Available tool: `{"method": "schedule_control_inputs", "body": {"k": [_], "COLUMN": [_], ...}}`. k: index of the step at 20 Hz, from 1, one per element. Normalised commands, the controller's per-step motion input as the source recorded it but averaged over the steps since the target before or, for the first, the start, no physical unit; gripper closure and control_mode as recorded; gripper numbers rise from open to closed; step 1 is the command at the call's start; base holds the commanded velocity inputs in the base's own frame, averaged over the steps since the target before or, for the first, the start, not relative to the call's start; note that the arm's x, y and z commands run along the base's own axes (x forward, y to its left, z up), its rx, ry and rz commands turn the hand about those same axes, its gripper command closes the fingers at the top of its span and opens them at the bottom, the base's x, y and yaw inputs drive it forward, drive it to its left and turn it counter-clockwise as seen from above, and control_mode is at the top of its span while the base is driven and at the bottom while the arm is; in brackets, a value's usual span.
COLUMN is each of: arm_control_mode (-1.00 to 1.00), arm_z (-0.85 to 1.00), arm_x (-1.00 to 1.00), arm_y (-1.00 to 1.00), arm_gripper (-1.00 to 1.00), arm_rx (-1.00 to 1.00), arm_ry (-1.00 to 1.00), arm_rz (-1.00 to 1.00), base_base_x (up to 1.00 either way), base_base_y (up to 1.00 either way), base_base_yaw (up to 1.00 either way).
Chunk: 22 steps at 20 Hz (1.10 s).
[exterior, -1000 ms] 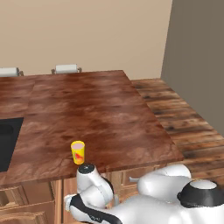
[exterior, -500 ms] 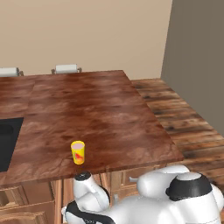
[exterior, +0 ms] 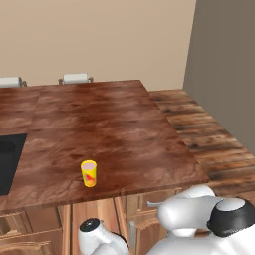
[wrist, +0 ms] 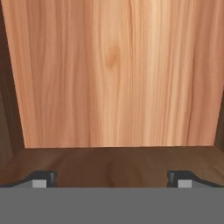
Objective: Pick up the straw from the left drawer and put it inside the smoothie cup.
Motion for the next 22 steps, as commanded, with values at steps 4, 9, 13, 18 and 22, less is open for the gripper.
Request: {"method": "schedule_control_inputs", "body": {"k": [4, 9, 13, 18, 22], "arm_control_mode": [-1.00, -1.00, -1.00, -1.00, -1.00], "arm_z": [0.00, 0.12, 0.32, 0.16, 0.00], "arm_x": [-1.00, -0.92, 0.40, 0.97, 0.65], "arm_y": [0.01, 0.00, 0.00, -0.01, -0.10], "arm_gripper": [-1.00, -1.00, -1.00, -1.00, -1.00], "arm_rx": [0.00, 0.00, 0.00, 0.00, 0.00], "arm_ry": [-0.07, -0.09, 0.02, 0.00, -0.01], "arm_rz": [0.00, -0.04, -0.24, -0.20, -0.19], "base_base_x": [0.00, 0.00, 0.00, 0.00, 0.00], "base_base_y": [0.00, 0.00, 0.00, 0.00, 0.00], "base_base_yaw": [0.00, 0.00, 0.00, 0.00, 0.00]}}
